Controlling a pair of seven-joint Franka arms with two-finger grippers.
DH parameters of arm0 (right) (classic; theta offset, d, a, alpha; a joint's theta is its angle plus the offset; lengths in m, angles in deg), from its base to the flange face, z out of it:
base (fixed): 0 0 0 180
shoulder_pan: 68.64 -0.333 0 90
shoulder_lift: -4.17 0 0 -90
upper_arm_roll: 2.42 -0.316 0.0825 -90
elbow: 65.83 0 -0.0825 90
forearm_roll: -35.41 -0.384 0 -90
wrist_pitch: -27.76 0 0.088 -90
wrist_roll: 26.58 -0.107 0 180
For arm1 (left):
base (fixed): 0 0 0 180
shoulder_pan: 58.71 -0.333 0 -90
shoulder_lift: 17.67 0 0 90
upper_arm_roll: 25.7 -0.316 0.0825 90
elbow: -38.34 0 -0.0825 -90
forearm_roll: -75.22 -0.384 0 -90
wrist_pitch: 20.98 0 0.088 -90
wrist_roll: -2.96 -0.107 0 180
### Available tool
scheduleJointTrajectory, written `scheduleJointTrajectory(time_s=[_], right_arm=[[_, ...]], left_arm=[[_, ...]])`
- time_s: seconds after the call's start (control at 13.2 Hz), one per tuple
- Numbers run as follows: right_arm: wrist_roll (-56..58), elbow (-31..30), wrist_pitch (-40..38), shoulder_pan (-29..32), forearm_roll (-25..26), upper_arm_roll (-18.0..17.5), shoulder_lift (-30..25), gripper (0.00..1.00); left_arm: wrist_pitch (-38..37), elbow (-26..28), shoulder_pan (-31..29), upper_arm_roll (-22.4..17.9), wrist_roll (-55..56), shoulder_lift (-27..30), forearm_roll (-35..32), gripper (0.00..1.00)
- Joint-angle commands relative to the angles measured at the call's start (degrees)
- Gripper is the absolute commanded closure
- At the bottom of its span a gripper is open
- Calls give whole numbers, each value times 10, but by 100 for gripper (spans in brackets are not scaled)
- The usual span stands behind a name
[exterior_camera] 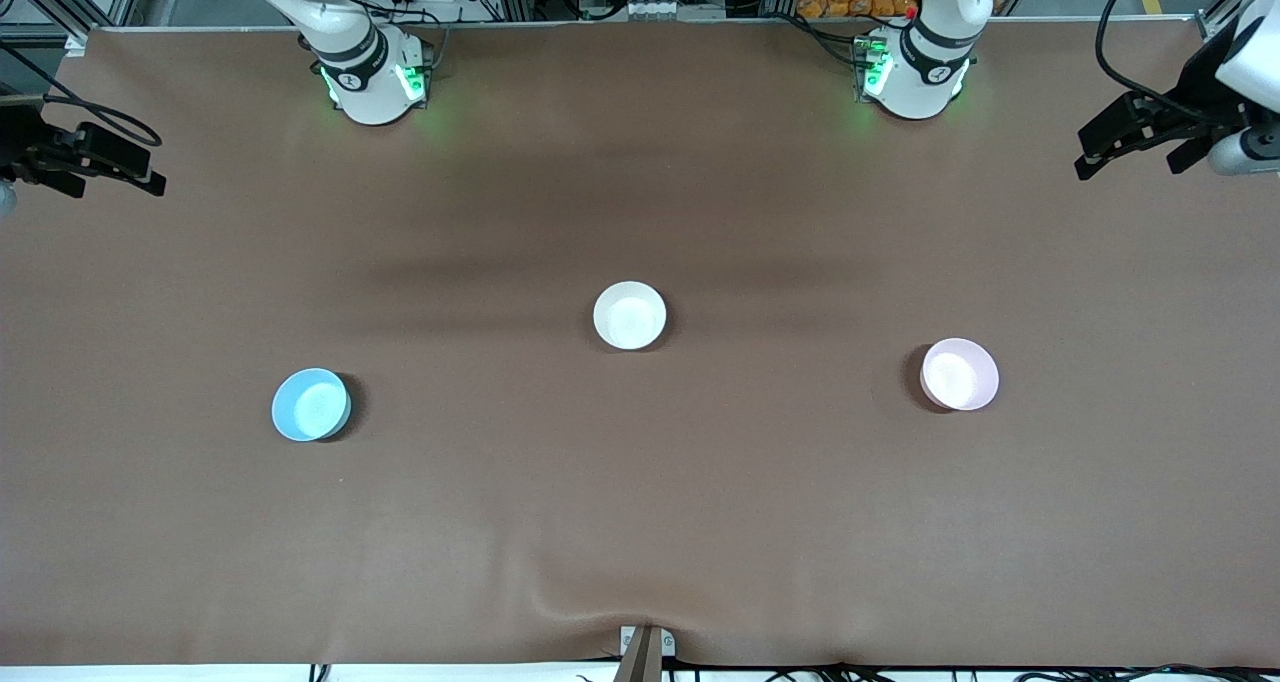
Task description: Stack pink and blue bowls on white bowl
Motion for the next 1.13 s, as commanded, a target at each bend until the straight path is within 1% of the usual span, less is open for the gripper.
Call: scheduleJointTrajectory(time_s=[0.0,0.15,0.6,0.83,1.06], right_arm=[[9,8,-6,11,2,-6,2,0],[9,8,-6,11,2,-6,2,0],[9,8,-6,11,2,-6,3,0],[9,8,-5,11,2,-6,3,0],[9,8,-5,11,2,-6,3,0]], left_arm=[[-16,-17,2,-7,-14,-1,4,0],[-19,-35,1,-10,-13,-6,3,0],[-23,-36,2,-10,-9,-12,0,0],[-22,-27,2,-6,-18,-17,2,0],[-17,-31,1,-6,-18,-32,3,0]])
